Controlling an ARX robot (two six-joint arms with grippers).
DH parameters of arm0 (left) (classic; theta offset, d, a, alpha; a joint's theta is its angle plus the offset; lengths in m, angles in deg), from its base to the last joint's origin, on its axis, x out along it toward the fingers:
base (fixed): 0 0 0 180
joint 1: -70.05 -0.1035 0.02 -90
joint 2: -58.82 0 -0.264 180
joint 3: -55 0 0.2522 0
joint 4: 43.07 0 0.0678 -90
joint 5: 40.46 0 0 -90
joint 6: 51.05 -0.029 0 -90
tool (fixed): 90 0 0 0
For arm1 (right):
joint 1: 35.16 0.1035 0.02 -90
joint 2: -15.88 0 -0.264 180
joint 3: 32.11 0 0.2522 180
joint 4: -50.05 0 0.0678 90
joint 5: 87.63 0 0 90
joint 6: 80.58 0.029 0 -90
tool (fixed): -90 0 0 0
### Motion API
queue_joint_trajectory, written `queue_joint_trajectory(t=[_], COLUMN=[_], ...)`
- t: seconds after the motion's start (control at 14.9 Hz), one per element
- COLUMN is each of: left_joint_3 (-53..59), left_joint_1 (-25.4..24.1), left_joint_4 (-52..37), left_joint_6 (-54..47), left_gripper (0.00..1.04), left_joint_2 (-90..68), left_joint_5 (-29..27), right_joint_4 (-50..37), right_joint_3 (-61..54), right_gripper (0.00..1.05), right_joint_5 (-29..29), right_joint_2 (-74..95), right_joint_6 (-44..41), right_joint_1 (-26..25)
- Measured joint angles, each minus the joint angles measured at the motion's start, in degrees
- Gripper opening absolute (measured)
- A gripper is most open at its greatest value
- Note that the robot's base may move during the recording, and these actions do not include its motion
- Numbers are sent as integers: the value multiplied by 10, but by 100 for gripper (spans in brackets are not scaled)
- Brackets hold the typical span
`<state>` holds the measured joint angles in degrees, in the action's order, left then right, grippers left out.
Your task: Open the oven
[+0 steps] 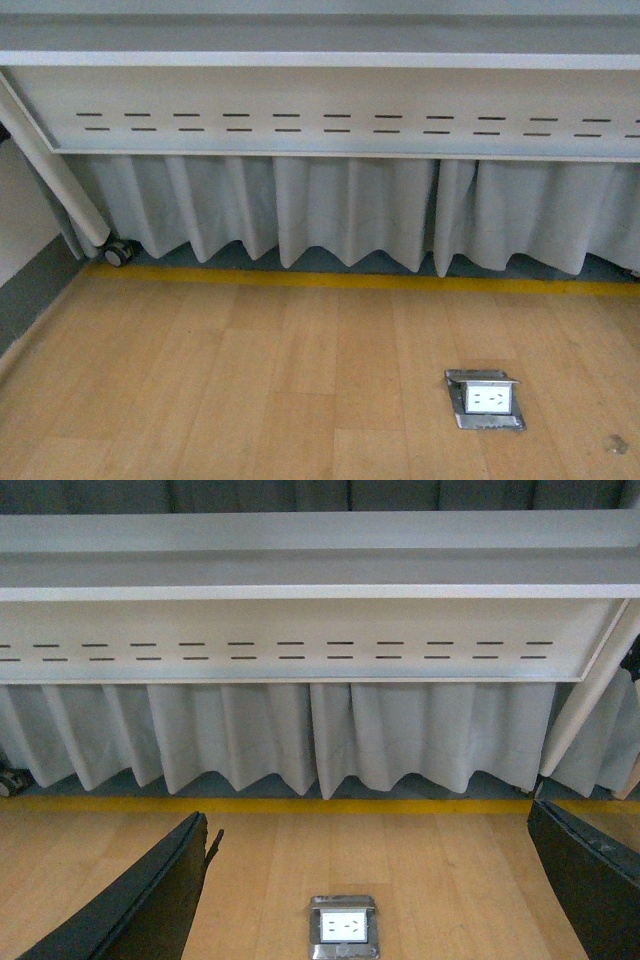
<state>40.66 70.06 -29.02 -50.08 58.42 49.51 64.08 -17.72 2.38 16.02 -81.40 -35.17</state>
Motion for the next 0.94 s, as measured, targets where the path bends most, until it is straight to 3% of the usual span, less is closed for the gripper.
queue_joint_trajectory(t=[0.94], left_joint_3=[0], left_joint_1=[0], left_joint_4=[0], left_joint_6=[0], left_gripper=[98], left_joint_2=[0], left_joint_5=[0], right_joint_4=[0], right_joint_3=[0], right_gripper=[98], right_joint_5=[0], right_joint_2=[0], right_joint_6=[0], right_joint_1=[0])
